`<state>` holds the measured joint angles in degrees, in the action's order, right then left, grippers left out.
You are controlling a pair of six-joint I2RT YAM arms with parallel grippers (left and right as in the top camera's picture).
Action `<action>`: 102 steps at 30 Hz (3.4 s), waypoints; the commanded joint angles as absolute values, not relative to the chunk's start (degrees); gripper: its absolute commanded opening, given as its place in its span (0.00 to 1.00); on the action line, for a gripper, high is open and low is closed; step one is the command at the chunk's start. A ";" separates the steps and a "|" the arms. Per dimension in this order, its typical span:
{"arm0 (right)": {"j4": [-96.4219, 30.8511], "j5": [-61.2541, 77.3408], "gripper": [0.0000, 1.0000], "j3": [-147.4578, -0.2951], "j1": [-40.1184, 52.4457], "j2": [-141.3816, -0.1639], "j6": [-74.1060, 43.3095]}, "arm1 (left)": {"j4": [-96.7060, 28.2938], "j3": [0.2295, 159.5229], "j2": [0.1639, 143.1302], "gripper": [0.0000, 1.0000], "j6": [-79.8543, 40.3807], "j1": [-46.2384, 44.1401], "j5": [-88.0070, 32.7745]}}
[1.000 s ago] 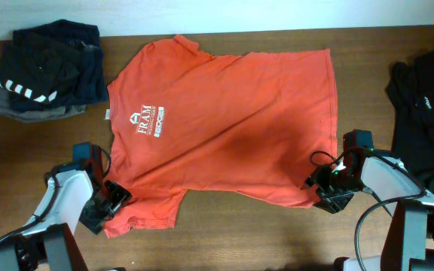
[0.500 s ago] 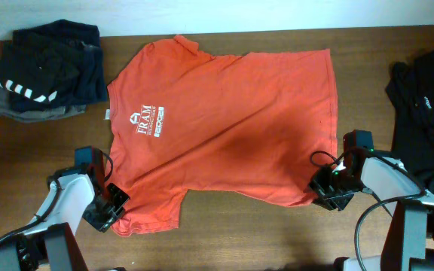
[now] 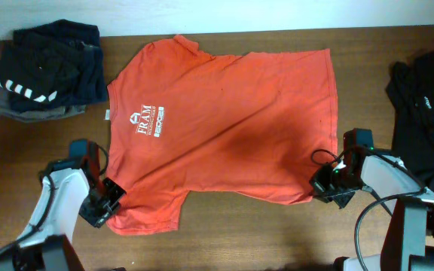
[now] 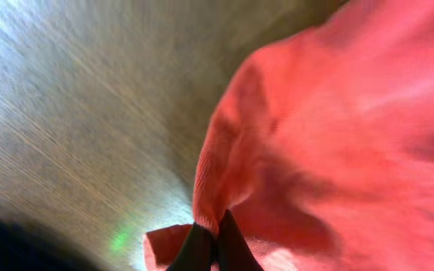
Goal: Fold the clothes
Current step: 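Lift the hem with both grippers and fold it up toward the collar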
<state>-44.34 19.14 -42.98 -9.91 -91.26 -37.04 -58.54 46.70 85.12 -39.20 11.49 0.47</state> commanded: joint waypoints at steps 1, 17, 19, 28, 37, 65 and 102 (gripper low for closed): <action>-44.51 15.99 0.04 -46.13 -9.76 -91.96 -36.95 | -58.78 49.34 82.43 0.01 -38.96 11.77 1.06; -43.03 10.26 0.04 -54.59 -9.76 -91.98 -36.93 | -49.34 58.02 82.32 0.00 -38.96 11.77 0.12; -41.89 10.26 0.04 -54.59 -9.76 -91.98 -36.93 | -46.50 58.02 82.35 0.01 -38.96 11.77 0.16; -34.68 10.24 0.04 -54.59 -9.76 -92.25 -36.93 | -33.36 58.02 84.66 0.01 -38.96 9.28 0.49; -28.16 9.80 0.11 -54.57 -9.74 -92.79 -36.95 | -26.11 58.02 94.28 0.00 -38.96 5.91 0.67; -16.16 10.02 0.99 -58.67 -9.76 -100.66 -29.21 | -3.01 58.30 100.22 0.82 -32.40 5.26 2.90; -46.98 13.13 0.04 -68.36 -9.76 -105.16 -26.81 | -22.63 61.43 96.73 0.01 -27.57 -7.03 -15.18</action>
